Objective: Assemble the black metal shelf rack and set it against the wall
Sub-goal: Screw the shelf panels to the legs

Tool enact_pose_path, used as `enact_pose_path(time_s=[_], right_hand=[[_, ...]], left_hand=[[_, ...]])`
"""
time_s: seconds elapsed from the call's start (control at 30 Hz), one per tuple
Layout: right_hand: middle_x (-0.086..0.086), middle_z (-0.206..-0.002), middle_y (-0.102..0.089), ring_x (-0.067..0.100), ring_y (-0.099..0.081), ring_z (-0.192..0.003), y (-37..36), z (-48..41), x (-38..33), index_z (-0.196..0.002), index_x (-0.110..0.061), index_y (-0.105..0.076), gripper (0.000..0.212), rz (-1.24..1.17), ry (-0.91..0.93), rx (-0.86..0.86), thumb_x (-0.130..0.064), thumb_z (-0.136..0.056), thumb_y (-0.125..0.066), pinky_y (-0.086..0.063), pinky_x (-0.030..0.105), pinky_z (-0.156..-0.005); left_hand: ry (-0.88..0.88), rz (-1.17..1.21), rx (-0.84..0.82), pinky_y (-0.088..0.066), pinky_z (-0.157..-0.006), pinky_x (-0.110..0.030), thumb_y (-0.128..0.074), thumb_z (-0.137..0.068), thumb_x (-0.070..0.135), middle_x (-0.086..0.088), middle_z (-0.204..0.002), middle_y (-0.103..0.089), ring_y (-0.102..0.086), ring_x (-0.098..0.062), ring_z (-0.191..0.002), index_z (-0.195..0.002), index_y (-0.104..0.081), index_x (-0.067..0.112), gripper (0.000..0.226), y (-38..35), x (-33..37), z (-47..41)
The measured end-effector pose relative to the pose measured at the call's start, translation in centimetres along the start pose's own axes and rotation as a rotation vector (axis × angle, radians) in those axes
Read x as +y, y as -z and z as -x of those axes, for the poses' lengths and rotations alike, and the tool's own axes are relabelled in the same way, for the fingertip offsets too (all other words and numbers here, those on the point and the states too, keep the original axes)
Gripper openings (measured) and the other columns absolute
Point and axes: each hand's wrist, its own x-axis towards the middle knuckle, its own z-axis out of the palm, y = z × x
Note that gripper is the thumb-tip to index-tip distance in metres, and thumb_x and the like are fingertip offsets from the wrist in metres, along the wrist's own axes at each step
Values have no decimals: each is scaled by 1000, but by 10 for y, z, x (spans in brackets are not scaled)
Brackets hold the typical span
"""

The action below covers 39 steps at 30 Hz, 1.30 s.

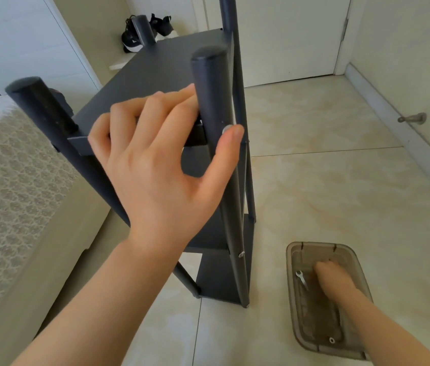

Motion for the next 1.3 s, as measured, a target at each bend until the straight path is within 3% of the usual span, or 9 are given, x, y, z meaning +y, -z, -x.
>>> enact_pose_path(time_s=[0.17, 0.37, 0.53, 0.7, 0.87, 0.97, 1.13, 1.3], right_hand=[[6, -103, -68, 23, -62, -95, 25, -17, 11, -91, -17, -63, 13, -145, 19, 46, -17, -95, -50, -51, 31, -78], [4, -97, -70, 19, -65, -92, 49, -12, -15, -96, -16, -66, 8, -449, 101, 63, -11, -92, -61, -51, 27, -79], [-1, -89, -67, 14, -62, -84, 94, 14, -42, -98, -11, -68, 11, -776, 94, 233, -14, -88, -72, -44, 19, -71], [-5, -87, -75, 10, -72, -83, 160, 60, -92, -99, -19, -65, 7, -1191, 187, 314, -25, -96, -61, -58, 27, -83], [-13, -84, -75, 3, -72, -83, 210, 100, -145, -106, -27, -59, 10, -1527, 271, 288, -32, -99, -55, -54, 13, -62], [-18, -83, -73, 0, -71, -83, 231, 117, -176, -107, -26, -57, 12, -1570, 323, 250, -34, -101, -50, -53, 13, -58], [1, -85, -76, 15, -74, -83, 243, 131, -222, -113, -21, -50, 21, -1474, 432, 108, -34, -106, -35, -55, 35, -85], [-1, -75, -71, 6, -68, -68, 252, 130, -263, -108, -23, -52, 24, -1306, 491, 130, -35, -106, -32, -48, 29, -78]], left_hand=[[8, -10, -28, -36, -92, -45, -46, -101, 53, 5, -99, -71, -60, -27, -98, -91, -72, 13, 49, 1, 0, 0], [35, -1, -97, -35, -94, -45, -44, -101, 56, 6, -107, -71, -59, -26, -104, -99, -74, 16, 50, 3, -1, -2], [68, -3, -213, -32, -100, -43, -36, -101, 62, 6, -118, -69, -55, -25, -113, -113, -72, 19, 58, 9, -3, -2], [138, 0, -278, -28, -105, -39, -33, -100, 64, 5, -126, -68, -52, -22, -122, -121, -70, 21, 60, 19, -8, -5], [222, 17, -327, -24, -109, -38, -35, -97, 63, 6, -132, -66, -50, -22, -130, -126, -68, 23, 59, 30, -25, -14], [273, 38, -334, -26, -111, -39, -36, -97, 64, 8, -134, -65, -49, -20, -133, -127, -68, 25, 58, 38, -42, -19], [381, 65, -357, -26, -114, -40, -38, -97, 63, 11, -136, -63, -46, -17, -137, -127, -67, 31, 52, 50, -73, -25], [538, 109, -349, -31, -114, -43, -40, -97, 61, 12, -122, -68, -52, -18, -128, -116, -70, 31, 46, 66, -109, -28]])
